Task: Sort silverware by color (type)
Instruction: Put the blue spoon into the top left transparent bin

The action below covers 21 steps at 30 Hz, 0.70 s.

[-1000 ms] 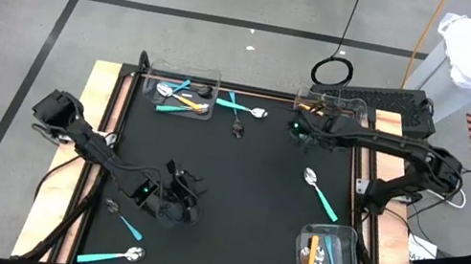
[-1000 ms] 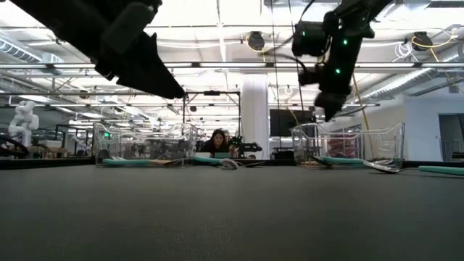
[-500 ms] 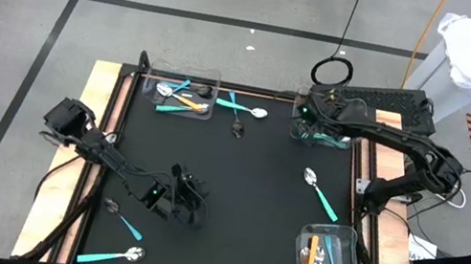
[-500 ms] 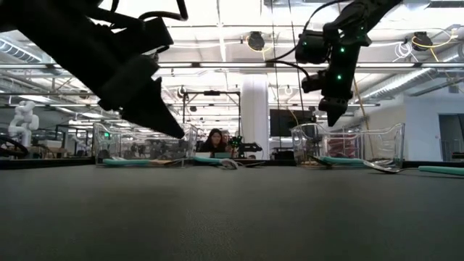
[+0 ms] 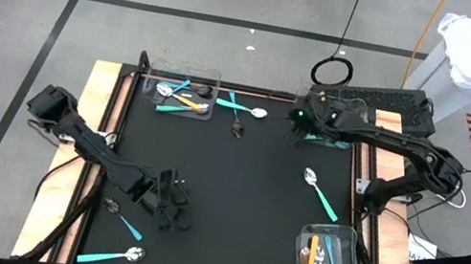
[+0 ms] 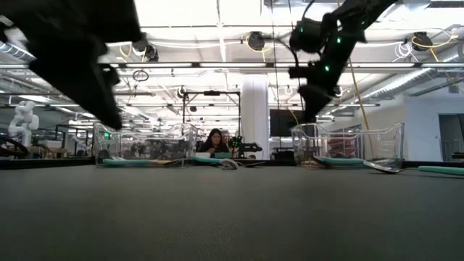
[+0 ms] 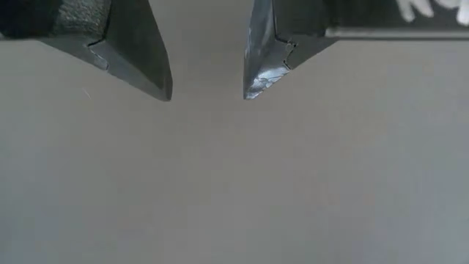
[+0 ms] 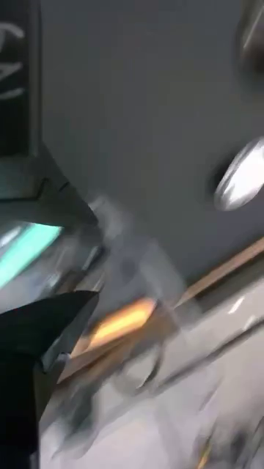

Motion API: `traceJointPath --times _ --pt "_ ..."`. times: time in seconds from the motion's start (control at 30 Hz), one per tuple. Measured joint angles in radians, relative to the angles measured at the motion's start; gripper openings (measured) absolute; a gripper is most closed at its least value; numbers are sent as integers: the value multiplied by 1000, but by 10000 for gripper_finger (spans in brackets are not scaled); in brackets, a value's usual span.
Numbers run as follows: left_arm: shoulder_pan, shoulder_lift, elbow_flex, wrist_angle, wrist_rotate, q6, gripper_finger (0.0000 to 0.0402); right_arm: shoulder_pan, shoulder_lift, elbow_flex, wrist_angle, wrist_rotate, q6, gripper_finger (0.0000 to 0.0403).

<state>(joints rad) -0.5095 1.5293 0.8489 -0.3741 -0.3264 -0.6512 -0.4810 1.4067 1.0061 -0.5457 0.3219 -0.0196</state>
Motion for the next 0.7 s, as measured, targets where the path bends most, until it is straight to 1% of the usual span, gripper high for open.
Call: traceJointPath --times 0.07,0.1,0.17,0.2,0.33,0.47,0.53,0.7 --pt "-13 -35 0 -57 74 -32 173 51 -6 0 78 -68 20 135" --pt "-19 -49 0 -74 116 -53 173 77 -7 2 124 -86 33 131" --pt "-36 -67 0 -115 188 -85 173 139 -8 1 177 -102 63 123" --pt "-50 -72 0 -134 207 -100 173 174 -9 0 206 -106 78 119" --pt "-119 -62 -9 -169 215 -129 173 333 -10 0 354 -86 120 106" --pt "-192 -47 -44 -161 215 -130 173 503 -9 0 509 -89 140 97" --pt "-225 -39 -58 -159 216 -136 173 571 -10 0 555 -87 157 94" --pt "-270 -33 -65 -156 235 -219 173 708 26 0 627 -84 210 94"
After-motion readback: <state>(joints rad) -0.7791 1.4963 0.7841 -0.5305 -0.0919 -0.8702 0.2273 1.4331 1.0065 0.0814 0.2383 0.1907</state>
